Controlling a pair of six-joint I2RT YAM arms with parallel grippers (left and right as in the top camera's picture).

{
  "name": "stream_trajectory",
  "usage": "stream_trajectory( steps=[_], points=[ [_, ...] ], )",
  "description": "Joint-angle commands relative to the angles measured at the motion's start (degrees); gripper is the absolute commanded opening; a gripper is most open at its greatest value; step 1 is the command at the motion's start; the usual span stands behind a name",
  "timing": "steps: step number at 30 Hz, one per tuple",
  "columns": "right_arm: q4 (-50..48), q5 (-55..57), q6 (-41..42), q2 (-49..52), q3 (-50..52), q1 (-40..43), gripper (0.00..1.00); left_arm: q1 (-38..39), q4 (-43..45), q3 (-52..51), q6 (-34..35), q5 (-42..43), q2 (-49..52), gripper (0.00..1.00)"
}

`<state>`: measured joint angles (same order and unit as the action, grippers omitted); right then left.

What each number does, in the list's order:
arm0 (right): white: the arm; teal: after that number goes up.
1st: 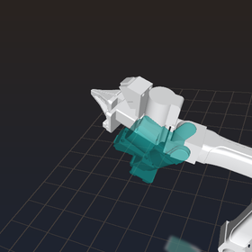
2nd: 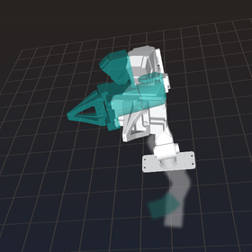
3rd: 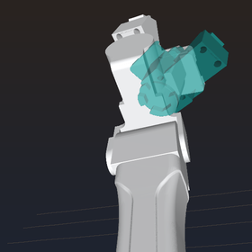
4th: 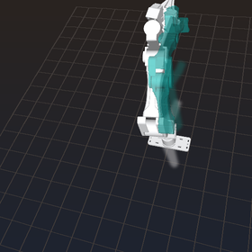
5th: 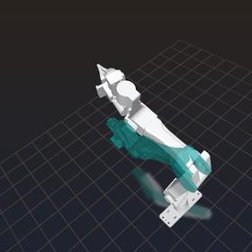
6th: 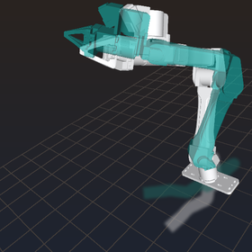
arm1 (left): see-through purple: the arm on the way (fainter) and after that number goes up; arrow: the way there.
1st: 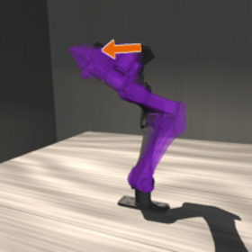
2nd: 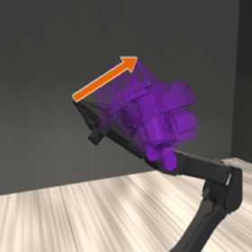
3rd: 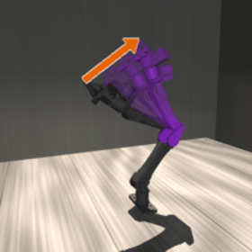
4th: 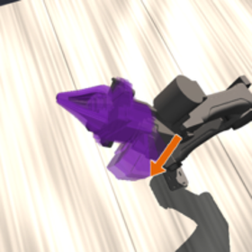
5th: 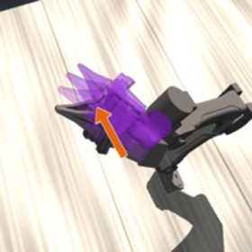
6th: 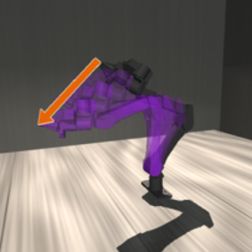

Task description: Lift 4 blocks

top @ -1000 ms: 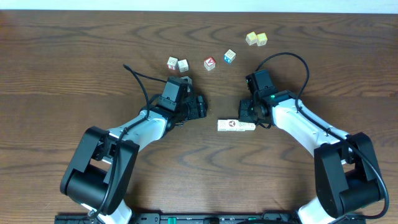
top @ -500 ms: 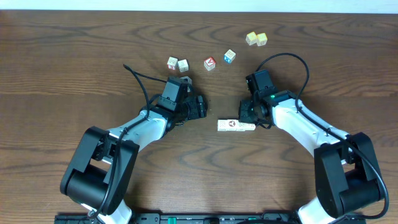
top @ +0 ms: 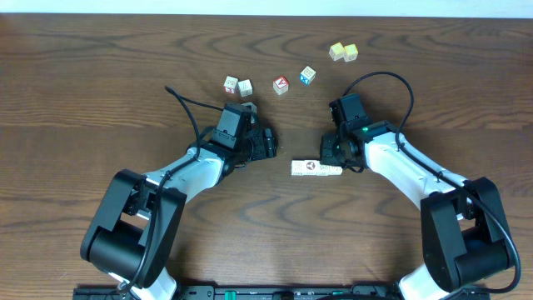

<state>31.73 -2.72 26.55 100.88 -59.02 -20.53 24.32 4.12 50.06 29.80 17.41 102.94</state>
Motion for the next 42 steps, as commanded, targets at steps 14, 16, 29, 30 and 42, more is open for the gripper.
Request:
stream_trajectory(
  steps=[14,16,29,30,42],
  points=[
    [0.42,0.76,1.33,0.50,0.66,-0.94,0.01,-0.13,-0.59,-0.02,-0.35,-1.22,-1.14,0.77],
    [0.48,0.76,1.73,0.50,0.66,-0.94,0.01,-0.13,-0.59,-0.02,-0.35,-1.22,-1.14,0.77],
    [-0.37,1.16,2.16,0.48,0.48,-0.70,0.01,-0.13,-0.59,-0.02,-0.35,-1.22,-1.14,0.77],
    [-0.44,1.16,2.16,0.48,0.17,-0.44,0.01,-0.13,-0.59,-0.02,-0.35,-1.22,-1.14,0.77],
    [5.22,1.16,2.14,0.48,-3.67,6.84,0.01,-0.13,-1.01,-0.02,-0.35,-1.20,-1.14,0.78]
  ],
)
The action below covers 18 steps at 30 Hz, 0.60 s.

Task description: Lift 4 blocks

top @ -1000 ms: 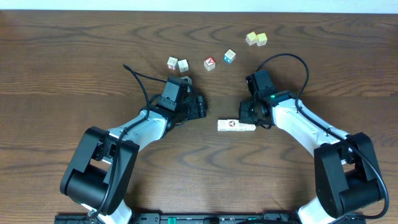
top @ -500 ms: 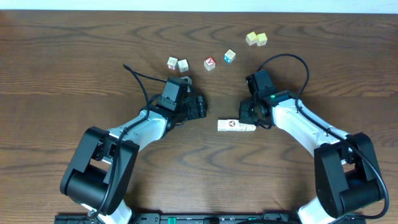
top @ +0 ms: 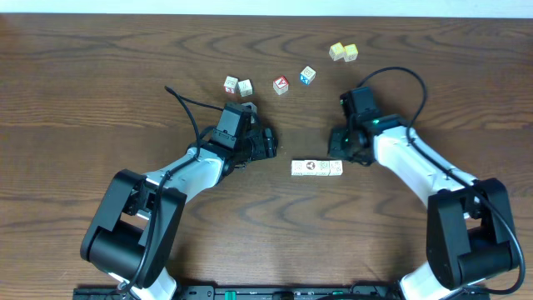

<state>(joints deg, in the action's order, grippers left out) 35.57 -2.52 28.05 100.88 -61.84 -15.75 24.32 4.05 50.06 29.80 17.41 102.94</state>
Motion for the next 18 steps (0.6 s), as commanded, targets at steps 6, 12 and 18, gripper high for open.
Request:
stream_trajectory(
  steps=[6,12,18],
  points=[
    [7.56,-0.20,0.52,0.50,-0.44,5.33,0.01,-0.13,-0.96,-0.02,-0.35,-1.22,-1.14,0.78],
    [6.67,-3.43,0.15,0.50,3.02,4.24,0.01,-0.13,-0.96,-0.02,-0.35,-1.20,-1.14,0.77],
    [6.03,-4.68,0.13,0.50,3.63,3.65,0.01,-0.13,-0.98,-0.02,-0.35,-1.20,-1.14,0.77]
  ],
)
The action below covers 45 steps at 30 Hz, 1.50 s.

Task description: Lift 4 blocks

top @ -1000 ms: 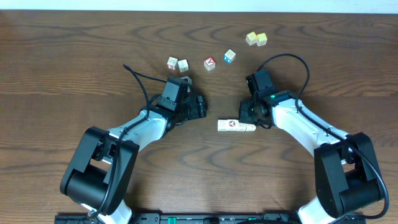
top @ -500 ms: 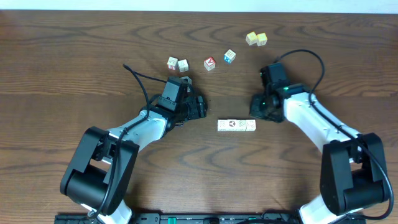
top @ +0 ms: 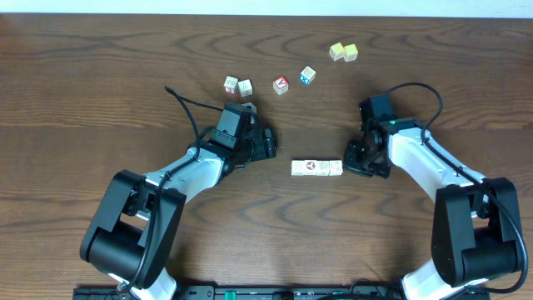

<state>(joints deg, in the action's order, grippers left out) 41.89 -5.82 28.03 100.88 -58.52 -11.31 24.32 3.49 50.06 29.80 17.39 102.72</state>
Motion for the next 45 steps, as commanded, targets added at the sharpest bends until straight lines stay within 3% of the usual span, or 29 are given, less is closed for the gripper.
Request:
stream_trajectory(
  steps=[1,45],
  points=[
    [-0.31,-1.77,0.15,0.50,0.31,-0.79,0.01,-0.13,-0.39,-0.02,-0.35,-1.18,-0.92,0.77],
    [-0.33,-6.56,-1.11,0.50,0.31,-0.79,0.01,-0.13,-0.39,-0.02,-0.35,-1.18,-0.92,0.78]
  ],
)
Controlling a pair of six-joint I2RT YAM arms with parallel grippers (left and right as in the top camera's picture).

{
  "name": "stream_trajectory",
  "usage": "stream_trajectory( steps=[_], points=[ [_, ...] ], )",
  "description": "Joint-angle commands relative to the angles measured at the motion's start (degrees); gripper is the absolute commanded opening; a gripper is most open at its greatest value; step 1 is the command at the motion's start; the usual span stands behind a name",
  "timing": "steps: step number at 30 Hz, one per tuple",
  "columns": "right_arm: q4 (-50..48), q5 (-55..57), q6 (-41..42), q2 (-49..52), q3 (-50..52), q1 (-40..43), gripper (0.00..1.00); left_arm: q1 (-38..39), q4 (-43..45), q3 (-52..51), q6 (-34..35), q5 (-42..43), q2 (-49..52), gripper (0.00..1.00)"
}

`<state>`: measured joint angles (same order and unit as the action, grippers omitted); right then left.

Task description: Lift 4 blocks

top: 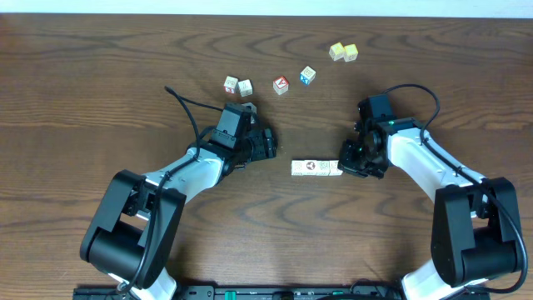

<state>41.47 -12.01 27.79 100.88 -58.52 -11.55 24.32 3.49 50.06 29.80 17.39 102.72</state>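
A short row of white picture blocks lies flat on the table, end to end, between the two arms. My right gripper sits low at the row's right end, touching it or nearly so; its fingers are hidden under the wrist. My left gripper rests up and to the left of the row, a small gap away from its left end. From overhead I cannot make out whether either one is open or shut.
Loose blocks lie further back: a pair, a red one, a blue one and two yellow ones. A black cable loops from the left arm. The wooden table stretches around.
My right gripper has shifted a little to the left and now stands against the right end of the block row. The left arm and the blocks have not moved.
My right gripper first hovered over the row's right end. Then it stood back and to the right of the row, then lower on the right, level with it. Now it is up against that end. The left arm stayed still throughout.
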Motion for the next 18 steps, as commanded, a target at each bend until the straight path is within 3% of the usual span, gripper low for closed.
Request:
stream_trajectory(
  steps=[1,18],
  points=[
    [0.13,-0.50,-0.90,0.50,0.31,-0.55,0.01,-0.13,-0.39,-0.02,-0.35,-1.20,-0.92,0.78],
    [0.17,-1.81,-0.87,0.50,0.31,-0.55,0.01,-0.13,-0.42,-0.02,-0.35,-1.18,-0.92,0.78]
  ],
)
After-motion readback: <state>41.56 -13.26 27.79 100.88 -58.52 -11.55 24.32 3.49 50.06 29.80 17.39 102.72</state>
